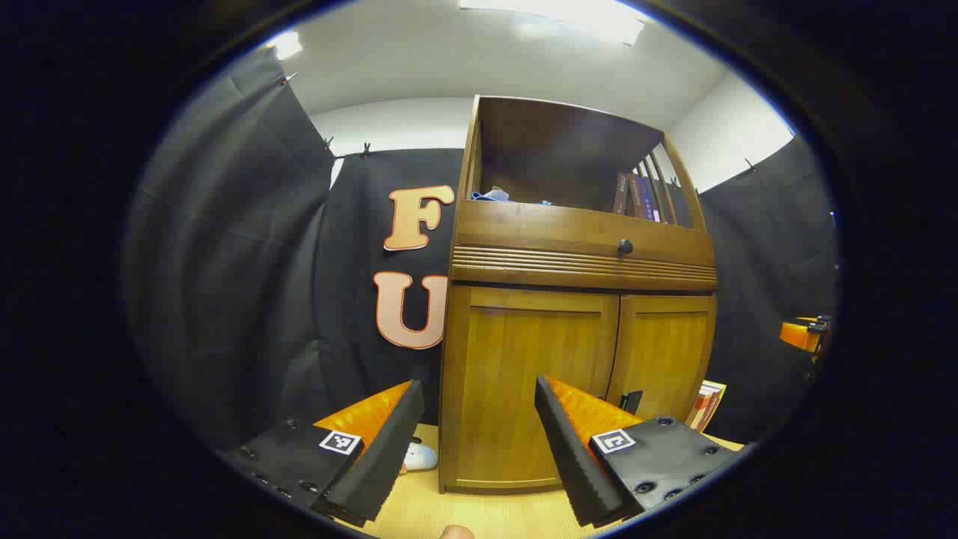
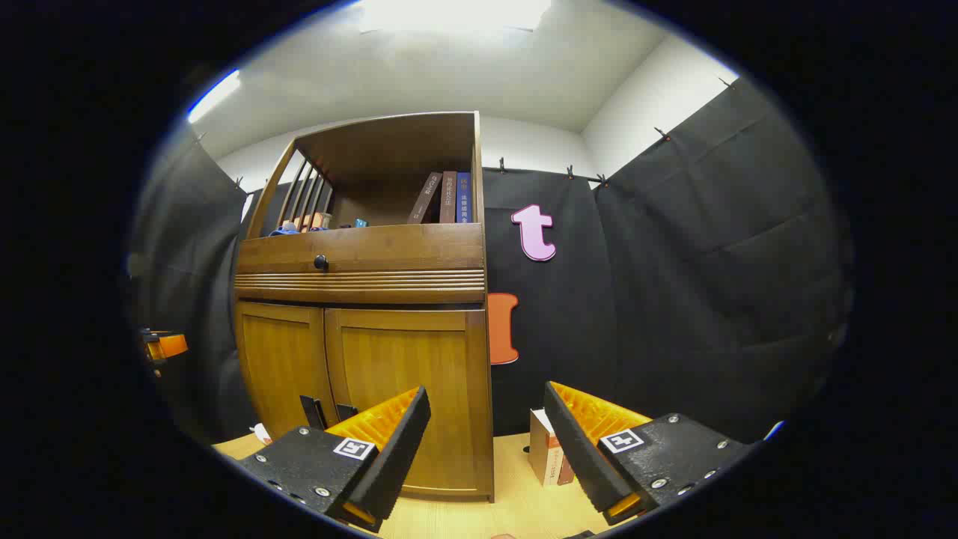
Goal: Open the right door of the double-door shoe cabinet with the right hand, and open the left door with the left hand.
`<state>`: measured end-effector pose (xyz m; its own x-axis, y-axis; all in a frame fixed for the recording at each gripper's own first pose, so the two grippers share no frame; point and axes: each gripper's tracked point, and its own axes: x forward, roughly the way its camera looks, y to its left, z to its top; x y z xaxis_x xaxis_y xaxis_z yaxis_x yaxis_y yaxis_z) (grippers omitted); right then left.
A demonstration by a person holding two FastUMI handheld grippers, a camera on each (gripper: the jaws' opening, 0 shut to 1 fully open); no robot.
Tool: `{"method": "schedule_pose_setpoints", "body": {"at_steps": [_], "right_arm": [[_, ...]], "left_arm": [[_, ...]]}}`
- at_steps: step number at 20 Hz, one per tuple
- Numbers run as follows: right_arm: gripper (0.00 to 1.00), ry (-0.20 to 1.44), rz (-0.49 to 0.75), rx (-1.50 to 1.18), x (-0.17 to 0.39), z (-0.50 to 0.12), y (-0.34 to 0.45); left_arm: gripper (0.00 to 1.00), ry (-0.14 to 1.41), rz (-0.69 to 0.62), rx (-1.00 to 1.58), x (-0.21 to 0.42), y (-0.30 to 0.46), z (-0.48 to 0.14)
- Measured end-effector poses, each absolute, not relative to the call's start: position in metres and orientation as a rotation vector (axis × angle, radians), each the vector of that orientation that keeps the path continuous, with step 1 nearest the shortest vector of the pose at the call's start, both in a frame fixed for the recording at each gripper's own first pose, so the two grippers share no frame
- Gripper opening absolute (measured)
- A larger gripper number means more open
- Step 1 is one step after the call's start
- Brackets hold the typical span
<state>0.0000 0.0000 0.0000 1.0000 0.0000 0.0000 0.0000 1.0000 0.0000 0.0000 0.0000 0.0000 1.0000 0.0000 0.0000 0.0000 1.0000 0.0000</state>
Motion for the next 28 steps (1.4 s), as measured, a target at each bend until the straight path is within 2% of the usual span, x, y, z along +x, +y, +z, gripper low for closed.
{"method": "schedule_pose_setpoints", "body": {"at_steps": [5, 8, 12, 17, 18, 19, 20, 28], "right_arm": [[1.0, -0.015, -0.016, -0.024, -0.007, 0.006, -0.003], [1.0, -0.015, -0.019, -0.032, -0.009, 0.006, -0.003], [1.0, -0.001, -0.012, -0.037, -0.01, 0.0, -0.002], [1.0, 0.013, -0.004, -0.065, -0.016, -0.006, 0.001], [0.94, 0.017, -0.001, -0.073, -0.018, -0.007, 0.001], [0.94, 0.019, 0.003, -0.077, -0.018, -0.009, 0.003], [0.94, 0.018, 0.007, -0.075, -0.021, -0.008, 0.004], [0.94, 0.01, 0.014, -0.061, -0.027, -0.011, 0.007]], "left_arm": [[0.94, -0.002, -0.002, 0.011, -0.006, -0.003, 0.004], [0.99, 0.008, -0.002, 0.02, -0.008, -0.003, 0.003], [0.96, 0.009, -0.007, 0.022, -0.012, -0.007, 0.003], [0.99, 0.015, -0.013, 0.036, -0.017, -0.009, 0.001], [0.99, 0.013, -0.012, 0.037, -0.018, -0.009, 0.001], [0.99, 0.012, -0.016, 0.035, -0.018, -0.01, 0.002], [0.94, 0.013, -0.021, 0.03, -0.019, -0.011, 0.002], [0.96, 0.011, -0.022, 0.015, -0.026, -0.007, 0.005]]}}
